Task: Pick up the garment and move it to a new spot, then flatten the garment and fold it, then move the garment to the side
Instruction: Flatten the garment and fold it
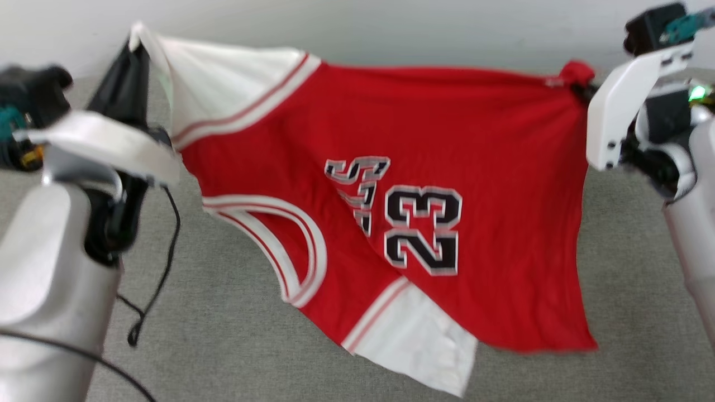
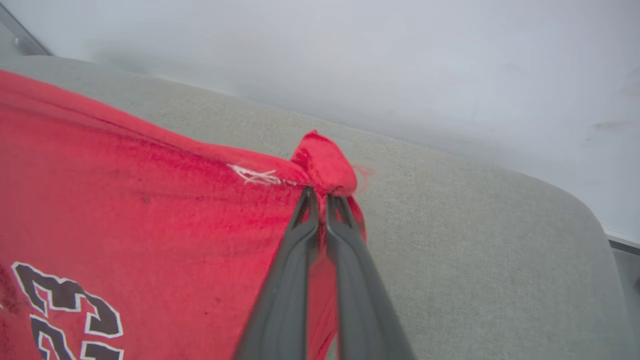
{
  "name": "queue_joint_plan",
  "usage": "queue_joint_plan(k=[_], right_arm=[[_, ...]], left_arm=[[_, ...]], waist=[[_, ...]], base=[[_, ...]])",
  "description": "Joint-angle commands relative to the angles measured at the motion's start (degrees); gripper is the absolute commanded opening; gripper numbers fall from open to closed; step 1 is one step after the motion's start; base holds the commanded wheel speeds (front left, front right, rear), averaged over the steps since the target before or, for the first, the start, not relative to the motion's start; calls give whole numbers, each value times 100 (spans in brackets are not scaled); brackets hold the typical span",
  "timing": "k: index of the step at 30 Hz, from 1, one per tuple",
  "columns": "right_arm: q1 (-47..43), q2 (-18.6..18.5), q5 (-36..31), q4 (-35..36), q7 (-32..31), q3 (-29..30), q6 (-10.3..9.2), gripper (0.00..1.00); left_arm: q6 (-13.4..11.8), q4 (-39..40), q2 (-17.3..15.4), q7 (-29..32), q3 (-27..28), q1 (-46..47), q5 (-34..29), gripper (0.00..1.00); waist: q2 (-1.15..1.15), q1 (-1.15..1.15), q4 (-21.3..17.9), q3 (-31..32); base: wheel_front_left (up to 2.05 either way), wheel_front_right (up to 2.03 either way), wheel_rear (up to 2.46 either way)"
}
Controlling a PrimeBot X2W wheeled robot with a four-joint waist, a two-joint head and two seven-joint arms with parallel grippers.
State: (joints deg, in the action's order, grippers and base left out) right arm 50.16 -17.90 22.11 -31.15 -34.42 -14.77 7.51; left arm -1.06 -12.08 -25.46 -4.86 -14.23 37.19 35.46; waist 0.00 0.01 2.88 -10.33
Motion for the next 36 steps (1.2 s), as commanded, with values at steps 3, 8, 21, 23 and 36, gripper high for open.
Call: queue_joint_plan(k=[3, 8, 21, 23, 36], right_arm=[[561, 100, -221, -184, 336, 194, -4, 0], [1448, 235, -535, -348, 805, 569, -4, 0], [3712, 339, -1227, -482, 1624, 1093, -6, 0], [4009, 332, -1308, -522, 1715, 1097, -6, 0], [4348, 552, -1361, -1321, 2347, 950, -5, 0]], left_arm=[[133, -486, 21, -1, -24, 856, -75, 0], [247, -1087, -28, -129, -5, 2120, -255, 0], [492, -2030, -263, -183, 102, 4799, -418, 0], [533, -2119, -254, -234, 118, 5094, -399, 0], [798, -3162, -23, -700, 30, 5217, -39, 0]], waist=[[0, -1, -90, -61], [0, -1, -163, -372], [0, -1, -174, -1593], [0, -1, -147, -1857], [0, -1, -46, -2773]], base=[[0, 0, 0], [0, 0, 0], [0, 0, 0], [0, 0, 0], [0, 0, 0]])
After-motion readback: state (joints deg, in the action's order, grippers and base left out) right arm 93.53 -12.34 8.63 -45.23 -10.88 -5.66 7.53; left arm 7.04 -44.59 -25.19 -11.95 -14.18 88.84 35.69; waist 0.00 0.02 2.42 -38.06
